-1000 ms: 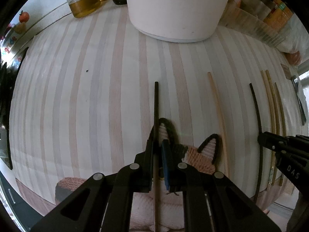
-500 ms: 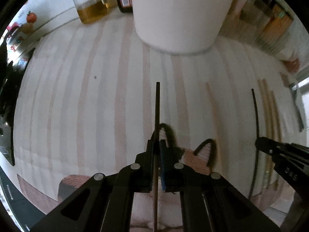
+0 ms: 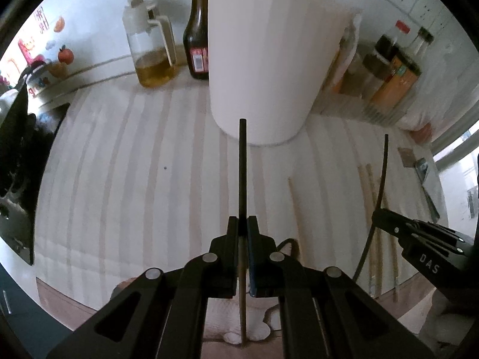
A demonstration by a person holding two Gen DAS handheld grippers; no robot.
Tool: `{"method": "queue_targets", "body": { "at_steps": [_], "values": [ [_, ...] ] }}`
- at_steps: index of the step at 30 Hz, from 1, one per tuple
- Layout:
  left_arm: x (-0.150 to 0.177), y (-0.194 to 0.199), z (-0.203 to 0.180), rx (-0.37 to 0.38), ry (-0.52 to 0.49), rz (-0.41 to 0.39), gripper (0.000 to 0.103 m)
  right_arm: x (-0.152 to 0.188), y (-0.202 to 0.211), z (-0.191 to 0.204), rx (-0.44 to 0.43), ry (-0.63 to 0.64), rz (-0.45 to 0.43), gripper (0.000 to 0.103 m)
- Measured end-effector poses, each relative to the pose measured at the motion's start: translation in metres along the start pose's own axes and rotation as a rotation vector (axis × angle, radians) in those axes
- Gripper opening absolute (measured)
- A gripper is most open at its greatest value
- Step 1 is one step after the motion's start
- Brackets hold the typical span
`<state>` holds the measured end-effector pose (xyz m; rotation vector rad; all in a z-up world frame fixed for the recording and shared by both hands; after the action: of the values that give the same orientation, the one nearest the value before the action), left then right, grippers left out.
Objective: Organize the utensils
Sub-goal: 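Lift both dark chopsticks and carry them toward the white utensil holder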
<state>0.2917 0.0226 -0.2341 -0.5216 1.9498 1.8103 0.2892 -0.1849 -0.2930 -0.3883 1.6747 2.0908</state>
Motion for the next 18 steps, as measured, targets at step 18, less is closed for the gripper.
{"method": "queue_targets", "body": {
  "at_steps": [18],
  "values": [
    [-0.039,0.058,-0.004,0.006,0.004,-0.184,0.002,-0.05,0.06,0.033,-0.017,0.068,-0.249,0.004]
  ]
}}
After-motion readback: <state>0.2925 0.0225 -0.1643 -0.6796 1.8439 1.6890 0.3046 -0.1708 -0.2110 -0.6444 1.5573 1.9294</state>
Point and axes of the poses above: each gripper's, at about its wrist camera, not at the fingertips, and y roughly against the way its jaws point, z to its left, x to its underside, the point moved 2 cm from there along -y, roughly the way its jaws point, and after that the axes turned 12 degrees about -z, right-handed, at the moved point
